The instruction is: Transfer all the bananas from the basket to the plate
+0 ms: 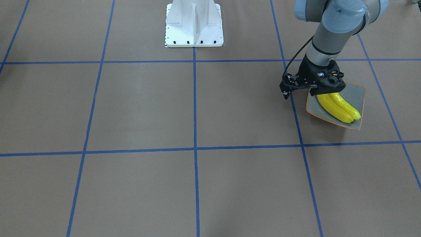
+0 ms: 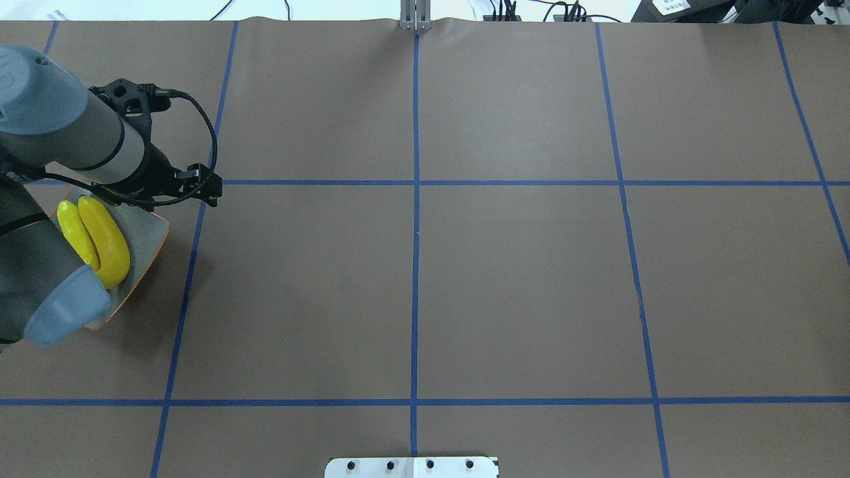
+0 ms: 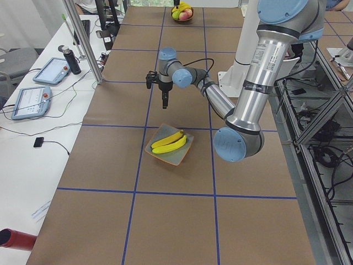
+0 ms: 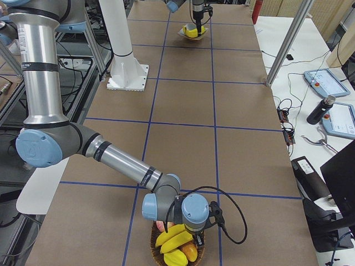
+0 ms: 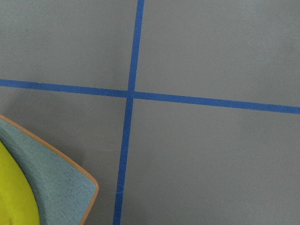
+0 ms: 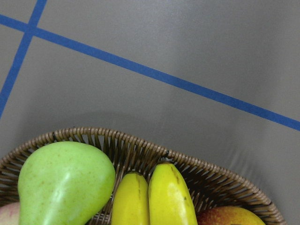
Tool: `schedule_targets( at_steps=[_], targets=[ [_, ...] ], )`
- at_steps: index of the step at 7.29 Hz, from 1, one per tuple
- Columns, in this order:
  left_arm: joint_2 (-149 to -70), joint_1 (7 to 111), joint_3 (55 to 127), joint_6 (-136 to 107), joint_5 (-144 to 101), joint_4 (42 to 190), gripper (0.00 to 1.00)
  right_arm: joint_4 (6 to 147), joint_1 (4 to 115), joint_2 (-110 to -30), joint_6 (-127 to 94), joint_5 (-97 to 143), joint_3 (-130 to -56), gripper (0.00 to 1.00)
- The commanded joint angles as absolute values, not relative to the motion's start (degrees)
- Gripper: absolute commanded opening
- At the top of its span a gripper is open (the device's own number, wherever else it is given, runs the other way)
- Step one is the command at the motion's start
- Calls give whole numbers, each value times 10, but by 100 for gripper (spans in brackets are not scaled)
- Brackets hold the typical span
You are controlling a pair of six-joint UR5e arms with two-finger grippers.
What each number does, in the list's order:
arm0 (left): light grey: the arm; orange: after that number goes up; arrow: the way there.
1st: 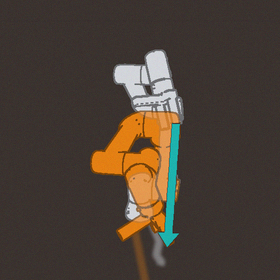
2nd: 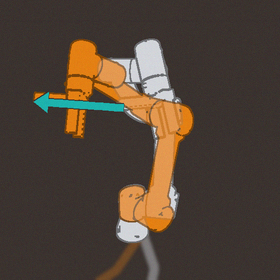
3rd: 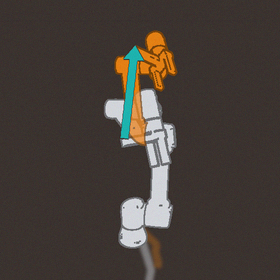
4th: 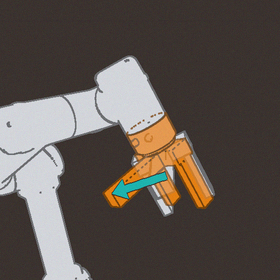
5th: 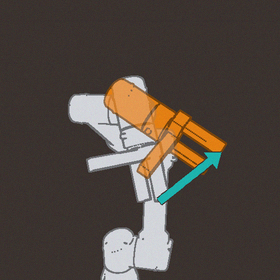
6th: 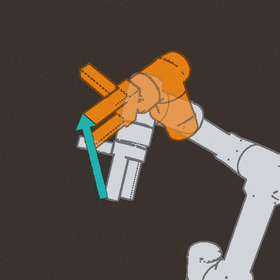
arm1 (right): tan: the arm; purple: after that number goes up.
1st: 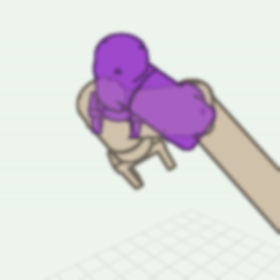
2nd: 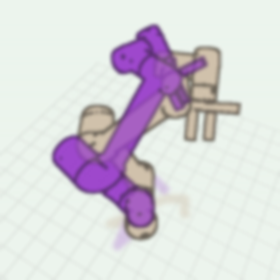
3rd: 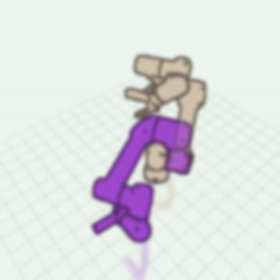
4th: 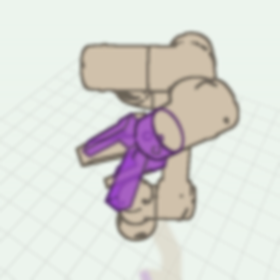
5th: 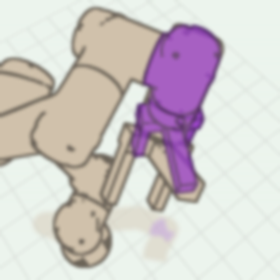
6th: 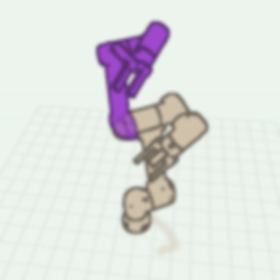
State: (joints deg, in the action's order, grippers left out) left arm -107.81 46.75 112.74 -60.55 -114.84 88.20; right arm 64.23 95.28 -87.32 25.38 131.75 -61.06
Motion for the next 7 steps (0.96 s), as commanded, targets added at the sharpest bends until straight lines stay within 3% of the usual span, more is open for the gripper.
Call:
schedule_targets(
  at_steps=[1,5,7],
  targets=[
    [-1078,468,1128,-606,-1148,882,100,645,949,-874,272,1315,-605,81],
    [-1078,466,1124,-606,-1148,882,100,659,936,-868,303,1311,-599,78],
    [-1078,466,1123,-606,-1148,882,100,666,936,-864,303,1311,-599,66]
  ],
)
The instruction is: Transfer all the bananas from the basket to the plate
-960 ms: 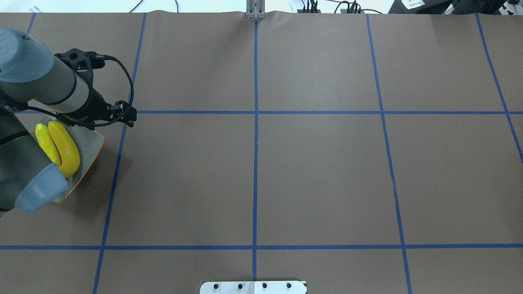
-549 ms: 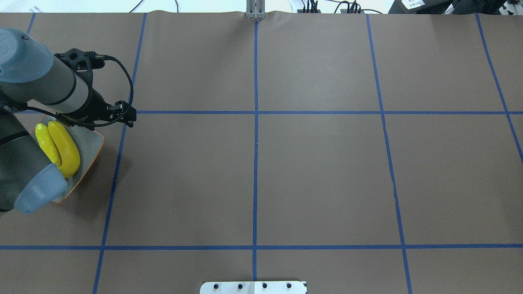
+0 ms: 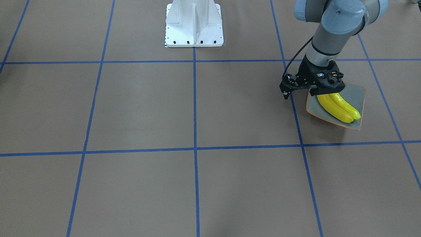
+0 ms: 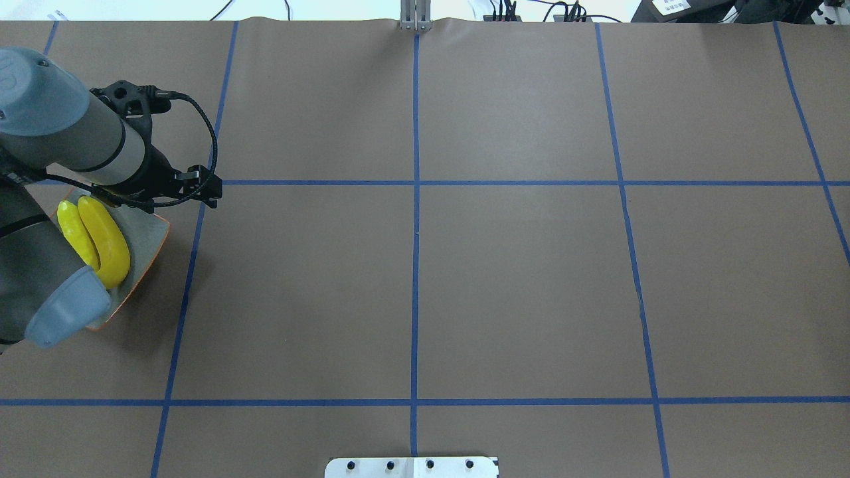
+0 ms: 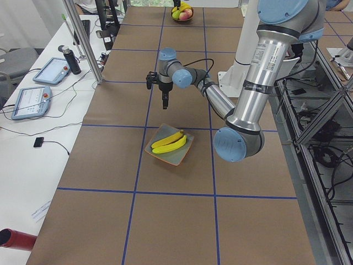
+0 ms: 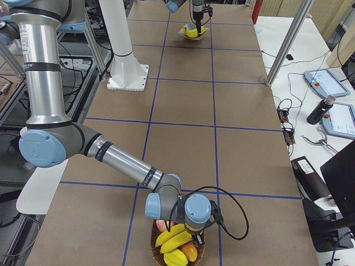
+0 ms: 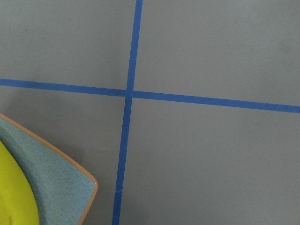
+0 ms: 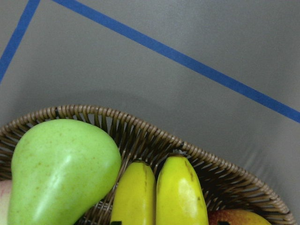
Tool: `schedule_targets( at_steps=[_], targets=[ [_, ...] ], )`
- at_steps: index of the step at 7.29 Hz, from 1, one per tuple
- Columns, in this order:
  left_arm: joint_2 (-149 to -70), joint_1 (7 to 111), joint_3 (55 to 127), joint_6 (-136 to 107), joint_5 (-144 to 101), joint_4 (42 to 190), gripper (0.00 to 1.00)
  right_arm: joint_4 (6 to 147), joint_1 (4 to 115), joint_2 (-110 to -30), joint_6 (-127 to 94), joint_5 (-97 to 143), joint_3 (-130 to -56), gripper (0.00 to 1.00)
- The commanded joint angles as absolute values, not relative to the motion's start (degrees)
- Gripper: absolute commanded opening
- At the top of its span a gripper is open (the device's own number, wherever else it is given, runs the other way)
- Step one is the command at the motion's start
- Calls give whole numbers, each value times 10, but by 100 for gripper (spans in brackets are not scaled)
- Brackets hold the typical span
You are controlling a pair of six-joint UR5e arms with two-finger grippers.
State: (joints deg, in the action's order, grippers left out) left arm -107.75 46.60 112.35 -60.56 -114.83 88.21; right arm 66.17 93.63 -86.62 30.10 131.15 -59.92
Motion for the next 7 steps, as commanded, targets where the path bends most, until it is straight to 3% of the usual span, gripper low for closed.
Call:
schedule_targets(
  at_steps=[1,4,6,7],
  targets=[
    [-1078,466,1123,-606,-1149,882,100,666,936,-865,303,1311,-599,57],
    [-1078,466,1123,-606,-1148,882,100,671,940,-865,309,1311,-599,36],
    [-1079,466,1125,-606,-1148,882,100,677,943,-862,310,1312,-599,0],
    [-1081,466,1127,-606,-1148,882,100,682,947,-860,311,1312,-599,0]
  ],
)
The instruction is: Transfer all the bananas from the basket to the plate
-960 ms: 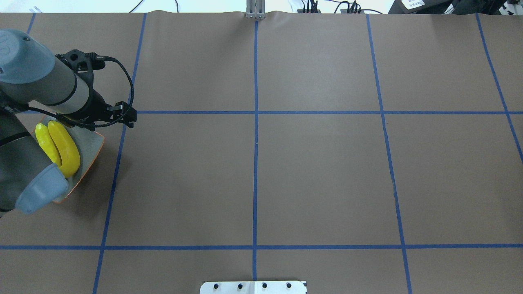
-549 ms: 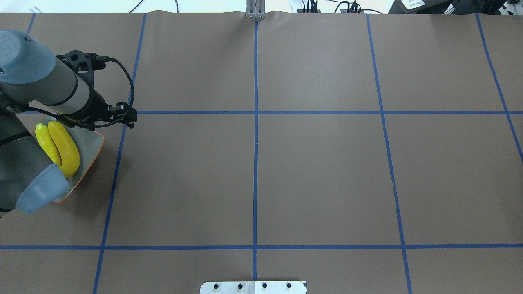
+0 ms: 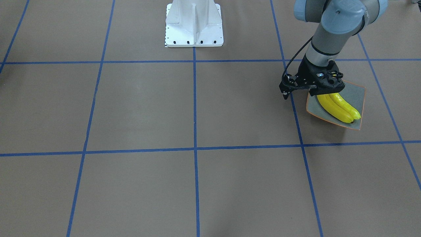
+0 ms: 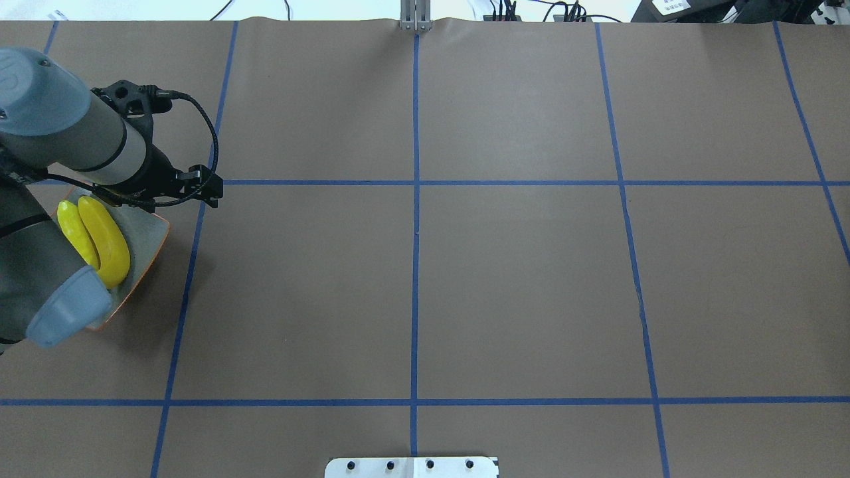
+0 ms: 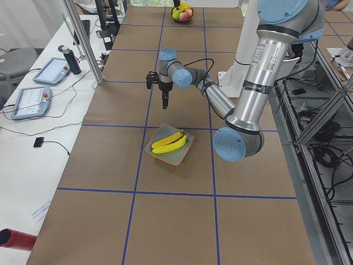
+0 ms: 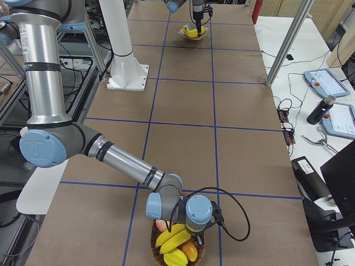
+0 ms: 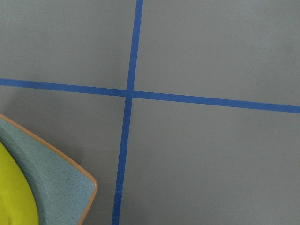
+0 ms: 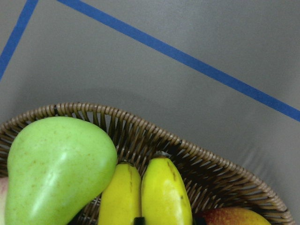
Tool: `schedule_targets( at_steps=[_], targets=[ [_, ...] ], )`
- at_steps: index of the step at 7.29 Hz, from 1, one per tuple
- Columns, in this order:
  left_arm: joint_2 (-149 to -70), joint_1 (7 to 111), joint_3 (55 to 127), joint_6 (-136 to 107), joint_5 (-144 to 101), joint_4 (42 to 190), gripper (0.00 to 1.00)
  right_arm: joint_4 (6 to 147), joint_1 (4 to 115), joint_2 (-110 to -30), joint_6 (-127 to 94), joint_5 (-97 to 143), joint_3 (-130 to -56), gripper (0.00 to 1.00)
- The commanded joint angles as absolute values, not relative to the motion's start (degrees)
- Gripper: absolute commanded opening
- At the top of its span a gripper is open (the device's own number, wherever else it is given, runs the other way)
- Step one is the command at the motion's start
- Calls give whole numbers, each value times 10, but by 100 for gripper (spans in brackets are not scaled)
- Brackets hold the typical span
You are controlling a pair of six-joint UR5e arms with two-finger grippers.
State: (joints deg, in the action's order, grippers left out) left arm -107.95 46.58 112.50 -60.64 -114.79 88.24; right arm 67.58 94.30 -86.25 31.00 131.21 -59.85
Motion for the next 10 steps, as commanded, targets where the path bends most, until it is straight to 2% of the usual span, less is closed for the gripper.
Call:
schedule_targets(
  at_steps=[1,3,4,6,7,9,10],
  targets=[
    [-1082,466,1127,-606,-1148,882,100,684,954,-855,309,1316,-599,0],
    [-1083,465,1126,-606,-1148,882,100,732,989,-826,328,1319,-605,0],
    [-1083,466,1126,-606,-1149,882,100,765,997,-819,329,1321,-631,0],
    [-1083,465,1126,-606,-1149,882,100,895,998,-811,325,1328,-728,0],
    [-1083,466,1126,-607,-1148,882,100,943,998,-791,320,1354,-740,0],
    [-1102,465,1120,-615,-1149,884,100,956,973,-772,182,1441,-756,0],
    [-1124,464,1109,-643,-1149,888,100,951,941,-772,98,1471,-797,0]
  ],
)
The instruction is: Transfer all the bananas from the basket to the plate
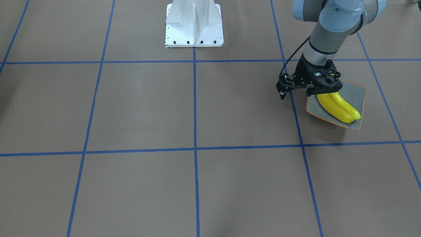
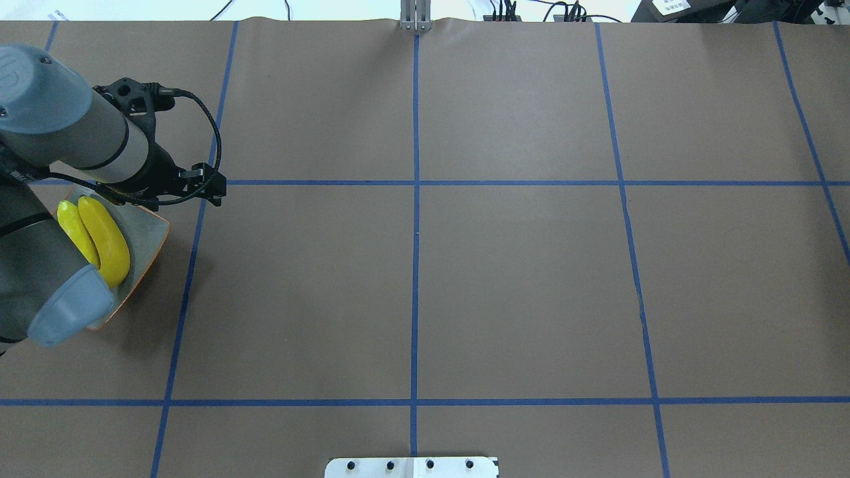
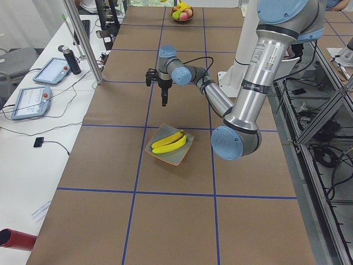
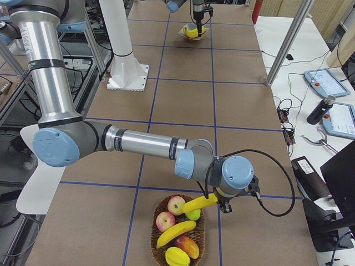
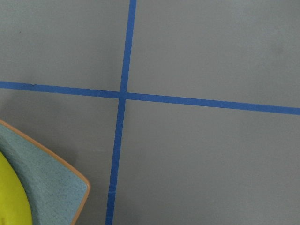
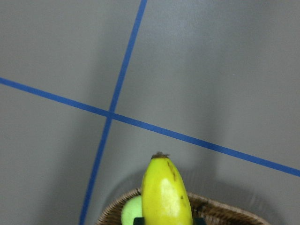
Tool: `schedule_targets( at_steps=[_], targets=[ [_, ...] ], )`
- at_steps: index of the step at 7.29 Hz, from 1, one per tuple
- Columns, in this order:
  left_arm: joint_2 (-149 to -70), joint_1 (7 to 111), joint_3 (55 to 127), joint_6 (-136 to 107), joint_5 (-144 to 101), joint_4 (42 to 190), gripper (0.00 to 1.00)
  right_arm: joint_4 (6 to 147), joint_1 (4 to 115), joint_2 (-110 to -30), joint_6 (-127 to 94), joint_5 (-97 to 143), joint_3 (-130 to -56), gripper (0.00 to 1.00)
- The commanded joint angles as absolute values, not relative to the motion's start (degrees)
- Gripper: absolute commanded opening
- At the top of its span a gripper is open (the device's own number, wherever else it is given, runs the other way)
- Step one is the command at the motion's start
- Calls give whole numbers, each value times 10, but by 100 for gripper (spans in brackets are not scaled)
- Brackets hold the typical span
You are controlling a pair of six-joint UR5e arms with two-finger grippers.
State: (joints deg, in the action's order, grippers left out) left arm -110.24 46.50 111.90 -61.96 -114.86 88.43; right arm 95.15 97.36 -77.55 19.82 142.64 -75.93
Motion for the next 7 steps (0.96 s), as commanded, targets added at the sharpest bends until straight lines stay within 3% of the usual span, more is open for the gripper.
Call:
schedule_targets(
  at_steps=[1,4,7],
  targets=[
    [-1155,463,1088,-645,-1150,898,100,929,904,-772,6,1490,-840,0],
    [-1185,433,1019,-714,-1150,1092,100,778,803,-748,-307,1492,-902,0],
    [-1297,398,971,-735,-1150,1108,100,670,689,-673,-559,1470,-905,0]
  ],
)
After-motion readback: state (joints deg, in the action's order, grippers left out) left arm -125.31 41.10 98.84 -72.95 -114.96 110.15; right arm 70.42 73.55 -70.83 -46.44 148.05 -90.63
